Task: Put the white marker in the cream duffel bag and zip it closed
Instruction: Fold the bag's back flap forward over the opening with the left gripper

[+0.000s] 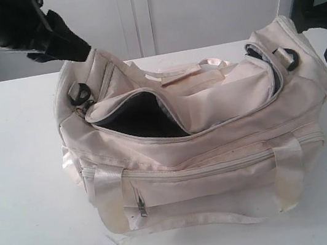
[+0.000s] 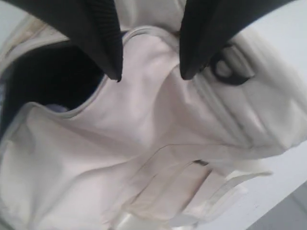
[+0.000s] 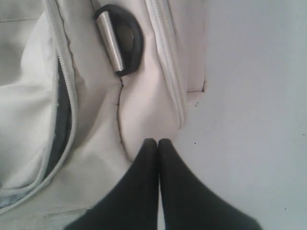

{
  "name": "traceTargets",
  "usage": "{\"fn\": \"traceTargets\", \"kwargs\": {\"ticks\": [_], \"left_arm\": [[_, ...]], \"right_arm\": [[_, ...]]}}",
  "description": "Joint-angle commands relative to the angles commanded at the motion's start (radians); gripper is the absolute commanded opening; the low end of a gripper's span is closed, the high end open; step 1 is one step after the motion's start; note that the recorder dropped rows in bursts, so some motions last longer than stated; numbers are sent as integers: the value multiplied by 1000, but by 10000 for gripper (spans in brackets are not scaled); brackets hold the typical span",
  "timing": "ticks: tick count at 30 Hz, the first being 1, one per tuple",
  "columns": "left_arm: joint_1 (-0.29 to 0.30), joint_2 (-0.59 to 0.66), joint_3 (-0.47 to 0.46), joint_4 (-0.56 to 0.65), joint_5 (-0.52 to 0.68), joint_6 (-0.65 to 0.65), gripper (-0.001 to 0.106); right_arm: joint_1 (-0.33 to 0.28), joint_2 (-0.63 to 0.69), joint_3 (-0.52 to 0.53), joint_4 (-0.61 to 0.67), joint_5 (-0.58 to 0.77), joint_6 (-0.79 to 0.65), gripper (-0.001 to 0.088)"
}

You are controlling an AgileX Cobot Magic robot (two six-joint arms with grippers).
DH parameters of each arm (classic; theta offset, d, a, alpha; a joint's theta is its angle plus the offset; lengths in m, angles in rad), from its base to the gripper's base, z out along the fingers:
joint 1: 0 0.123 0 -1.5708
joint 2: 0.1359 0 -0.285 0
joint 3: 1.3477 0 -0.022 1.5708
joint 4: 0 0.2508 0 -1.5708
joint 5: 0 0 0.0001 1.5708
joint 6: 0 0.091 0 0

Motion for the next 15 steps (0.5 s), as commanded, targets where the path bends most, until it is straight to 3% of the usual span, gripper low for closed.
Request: {"fn": "traceTargets", "kwargs": {"ticks": [6,15], "left_arm": [[111,19,2,2,-2,-102,444],[140,95,13,-39,0,-137,444]], "right_arm": [[0,0,0,0,12,0,0],[0,0,0,0,12,0,0]]}}
